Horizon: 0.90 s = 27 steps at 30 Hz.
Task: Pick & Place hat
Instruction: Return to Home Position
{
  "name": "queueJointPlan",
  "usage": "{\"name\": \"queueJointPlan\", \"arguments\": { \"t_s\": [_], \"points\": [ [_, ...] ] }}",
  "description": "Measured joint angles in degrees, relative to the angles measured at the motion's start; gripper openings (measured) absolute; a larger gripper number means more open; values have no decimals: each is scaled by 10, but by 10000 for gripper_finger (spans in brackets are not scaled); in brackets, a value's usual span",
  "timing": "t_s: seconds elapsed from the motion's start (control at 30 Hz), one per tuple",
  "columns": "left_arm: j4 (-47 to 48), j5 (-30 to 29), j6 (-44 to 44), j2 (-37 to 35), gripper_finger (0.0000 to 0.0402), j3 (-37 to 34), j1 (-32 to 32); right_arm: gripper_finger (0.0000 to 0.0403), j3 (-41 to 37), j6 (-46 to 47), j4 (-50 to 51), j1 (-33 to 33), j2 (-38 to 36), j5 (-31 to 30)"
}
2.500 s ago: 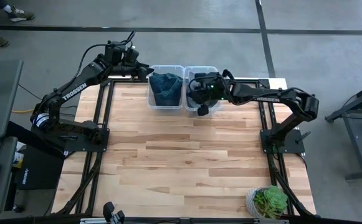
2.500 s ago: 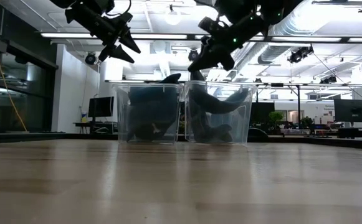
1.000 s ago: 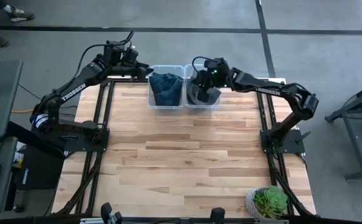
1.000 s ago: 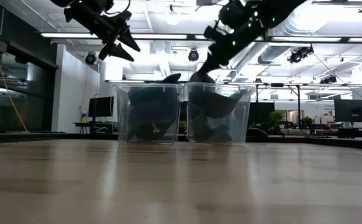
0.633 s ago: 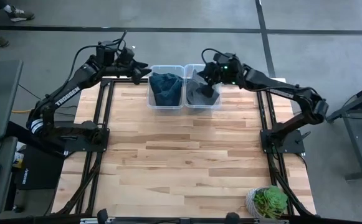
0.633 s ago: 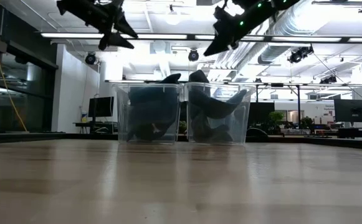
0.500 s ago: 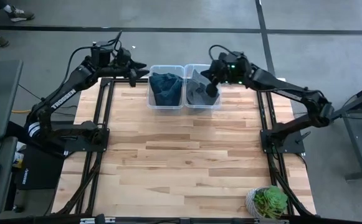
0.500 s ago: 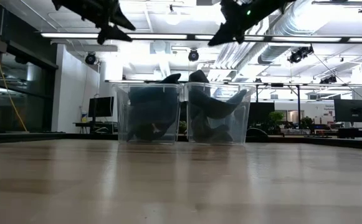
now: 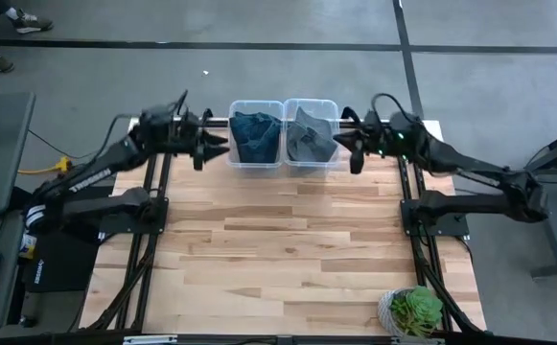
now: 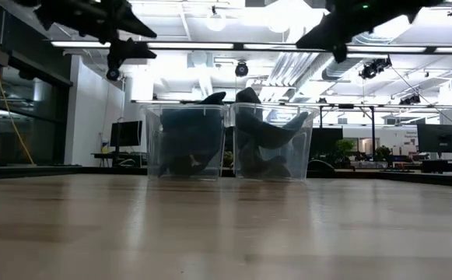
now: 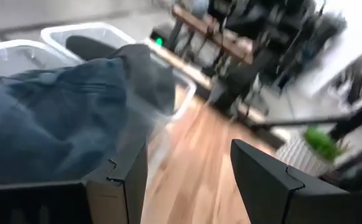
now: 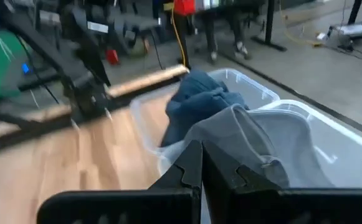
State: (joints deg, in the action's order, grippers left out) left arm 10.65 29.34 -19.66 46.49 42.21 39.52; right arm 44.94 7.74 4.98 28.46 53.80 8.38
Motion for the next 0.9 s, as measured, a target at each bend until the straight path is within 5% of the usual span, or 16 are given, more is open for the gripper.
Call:
{"name": "queueJointPlan", "arguments": {
  "t_s": [0.2,0.4,0.63,0.9],
  "points": [
    [-141,-223,-116,-91,192,-123,-165,0,-77,46,-30,-31,-88,-39],
    [-138,-391,-135,-100,192,-176,-297,0,-115,64,-21,-69,-149,-24],
    [-265,-445,-142,-152,192,-259,-344,0,-226,123,-79,-109,-290,-57],
    [-311,-468,-146,-311,192,-353,-343,0,-250,148,-23,-116,-431,-85]
  ]
}}
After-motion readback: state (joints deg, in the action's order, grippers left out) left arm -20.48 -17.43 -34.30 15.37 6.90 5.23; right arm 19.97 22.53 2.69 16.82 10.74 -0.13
